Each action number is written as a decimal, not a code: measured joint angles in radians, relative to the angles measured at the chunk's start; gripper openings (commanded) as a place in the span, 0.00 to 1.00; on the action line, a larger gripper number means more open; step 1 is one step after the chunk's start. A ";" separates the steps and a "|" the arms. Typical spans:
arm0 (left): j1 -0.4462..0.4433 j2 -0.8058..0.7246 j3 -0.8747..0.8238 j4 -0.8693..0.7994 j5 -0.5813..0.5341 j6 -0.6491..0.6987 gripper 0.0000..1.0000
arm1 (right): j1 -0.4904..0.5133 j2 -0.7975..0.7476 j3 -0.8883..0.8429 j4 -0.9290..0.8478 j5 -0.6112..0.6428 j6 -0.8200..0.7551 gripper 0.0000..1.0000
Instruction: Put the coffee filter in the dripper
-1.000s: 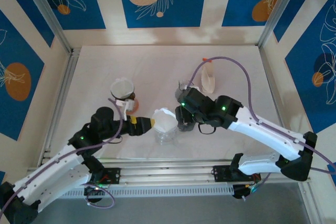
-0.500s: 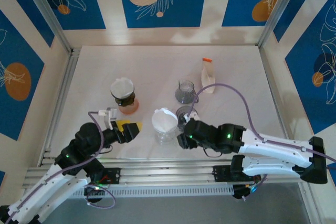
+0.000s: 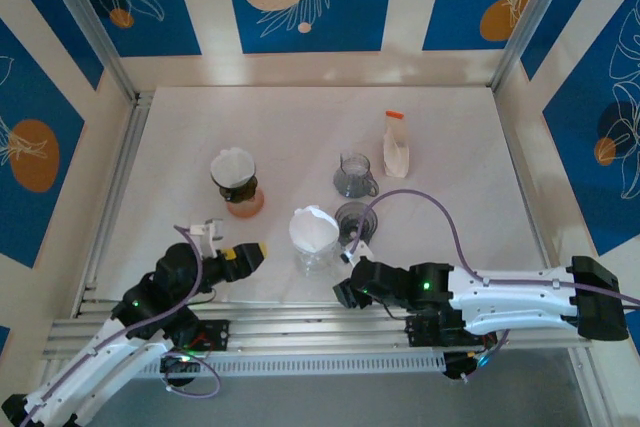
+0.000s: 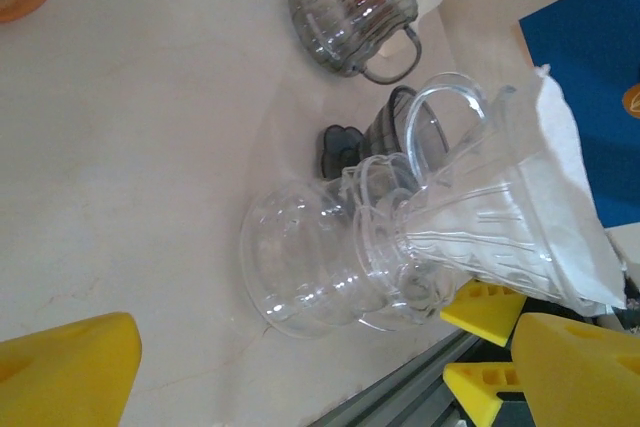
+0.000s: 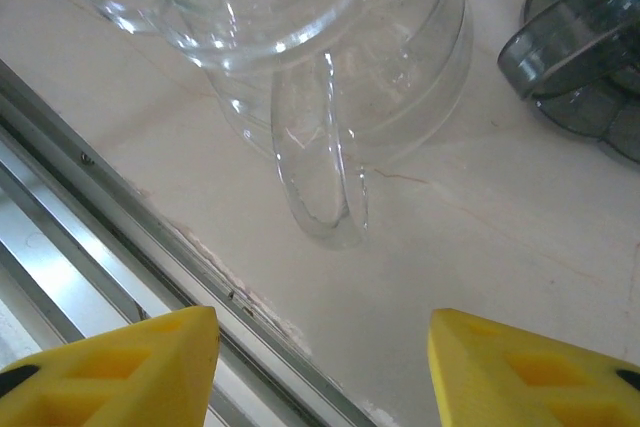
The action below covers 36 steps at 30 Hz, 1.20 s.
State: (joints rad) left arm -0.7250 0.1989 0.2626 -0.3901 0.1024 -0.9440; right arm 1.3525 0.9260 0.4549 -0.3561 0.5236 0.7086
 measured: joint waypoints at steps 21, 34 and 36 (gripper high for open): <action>0.000 0.037 -0.032 0.011 0.000 -0.028 0.92 | -0.055 0.133 -0.088 0.292 -0.029 -0.019 0.45; 0.000 0.083 -0.045 0.043 0.001 -0.046 0.89 | -0.066 0.246 -0.089 0.395 0.010 -0.019 0.40; 0.000 0.083 -0.045 0.042 0.001 -0.047 0.89 | -0.069 0.265 -0.089 0.408 0.019 -0.019 0.39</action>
State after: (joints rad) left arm -0.7250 0.2821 0.2173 -0.3481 0.1036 -0.9905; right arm 1.2839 1.1912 0.3664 0.0517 0.5430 0.6895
